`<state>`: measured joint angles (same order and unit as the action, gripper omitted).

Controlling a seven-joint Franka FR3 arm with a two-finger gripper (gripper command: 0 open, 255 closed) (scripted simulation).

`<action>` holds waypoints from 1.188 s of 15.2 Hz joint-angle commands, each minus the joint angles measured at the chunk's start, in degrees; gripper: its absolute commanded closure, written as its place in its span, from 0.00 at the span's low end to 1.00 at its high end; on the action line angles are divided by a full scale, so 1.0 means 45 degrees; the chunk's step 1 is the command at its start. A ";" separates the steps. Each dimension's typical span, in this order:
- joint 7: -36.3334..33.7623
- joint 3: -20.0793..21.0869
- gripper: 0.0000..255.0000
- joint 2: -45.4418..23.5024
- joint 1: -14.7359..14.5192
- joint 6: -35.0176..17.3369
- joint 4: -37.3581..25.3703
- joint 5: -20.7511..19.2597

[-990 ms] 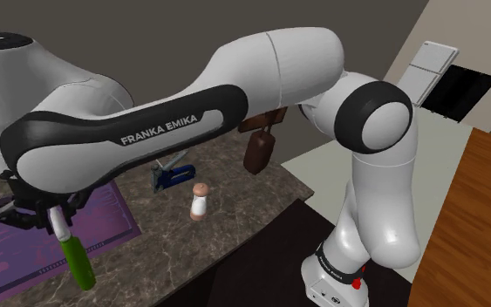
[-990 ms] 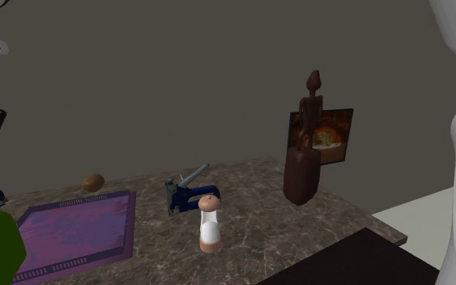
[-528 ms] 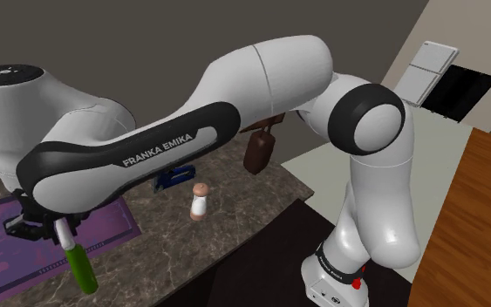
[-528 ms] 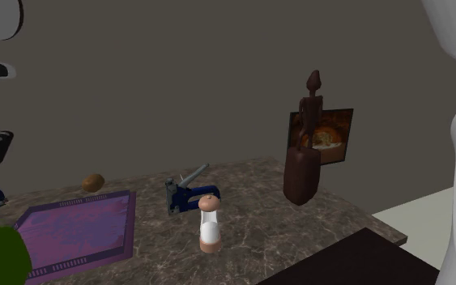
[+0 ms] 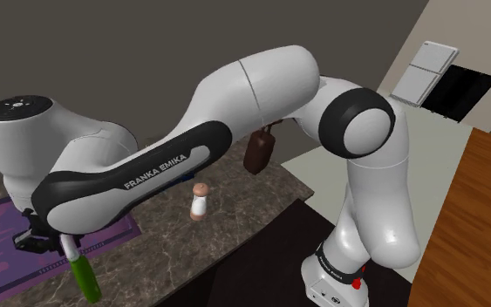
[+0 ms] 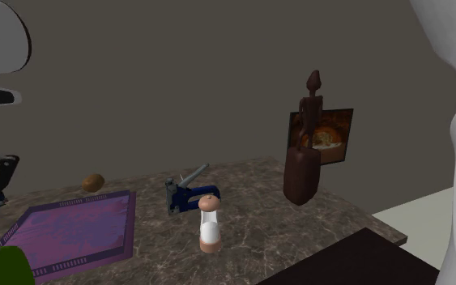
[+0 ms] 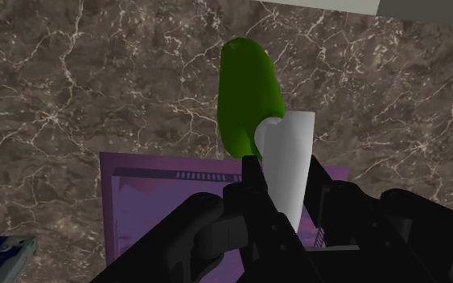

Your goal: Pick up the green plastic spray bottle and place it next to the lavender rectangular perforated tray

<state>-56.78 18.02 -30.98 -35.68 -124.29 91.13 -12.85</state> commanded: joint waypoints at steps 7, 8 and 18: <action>-0.0167 -0.0176 1.00 -0.0660 -0.0069 -0.1048 0.0401 -0.0269; -0.0191 -0.0200 1.00 -0.0751 -0.0083 -0.1170 0.0434 -0.0305; -0.0432 -0.0468 1.00 -0.1743 -0.0251 -0.2303 0.0596 -0.0660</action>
<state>-58.53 16.04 -38.33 -36.64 -134.20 93.88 -15.65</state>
